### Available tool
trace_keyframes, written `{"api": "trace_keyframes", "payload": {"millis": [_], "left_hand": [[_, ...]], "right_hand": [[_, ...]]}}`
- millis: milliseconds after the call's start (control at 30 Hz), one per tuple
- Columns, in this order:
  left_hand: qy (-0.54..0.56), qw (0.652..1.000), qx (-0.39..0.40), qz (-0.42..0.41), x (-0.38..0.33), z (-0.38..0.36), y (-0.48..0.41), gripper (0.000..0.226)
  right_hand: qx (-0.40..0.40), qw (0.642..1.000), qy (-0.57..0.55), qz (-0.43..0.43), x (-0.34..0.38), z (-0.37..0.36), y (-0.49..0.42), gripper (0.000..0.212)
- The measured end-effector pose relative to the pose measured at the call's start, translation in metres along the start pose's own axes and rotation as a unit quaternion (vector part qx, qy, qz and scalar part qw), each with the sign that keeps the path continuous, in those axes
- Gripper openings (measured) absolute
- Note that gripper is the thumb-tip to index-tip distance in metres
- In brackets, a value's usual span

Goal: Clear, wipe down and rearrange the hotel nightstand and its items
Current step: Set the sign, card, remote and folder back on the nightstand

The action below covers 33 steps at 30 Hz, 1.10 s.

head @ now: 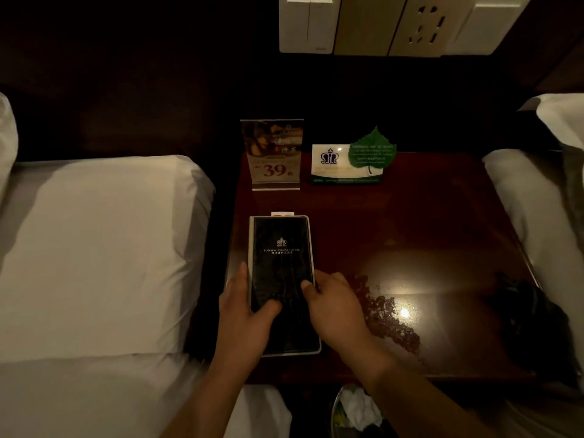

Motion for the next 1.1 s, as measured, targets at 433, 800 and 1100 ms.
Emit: {"api": "trace_keyframes", "payload": {"millis": [433,800,1100], "left_hand": [[0.029,1.000,0.009,-0.007,0.009,0.007,0.001,0.055],[0.246,0.961,0.023,0.123,0.040,0.009,0.003,0.046],[0.242,0.961,0.005,0.138,0.051,0.014,0.002,0.043]], "right_hand": [[-0.033,0.999,0.001,0.012,0.006,-0.004,0.011,0.024],[-0.009,1.000,-0.025,0.014,0.002,-0.009,0.017,0.027],[0.001,0.996,-0.085,-0.011,-0.006,-0.010,0.024,0.034]]}}
Point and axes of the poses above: each hand's wrist, its own y-axis away from the middle knuckle, its own z-axis out of the back of the hand, x = y × z, the point moved 10 cm from there along -y, towards the middle knuckle, and after that the axes turned 10 degrees about z, right-handed, at the moved point
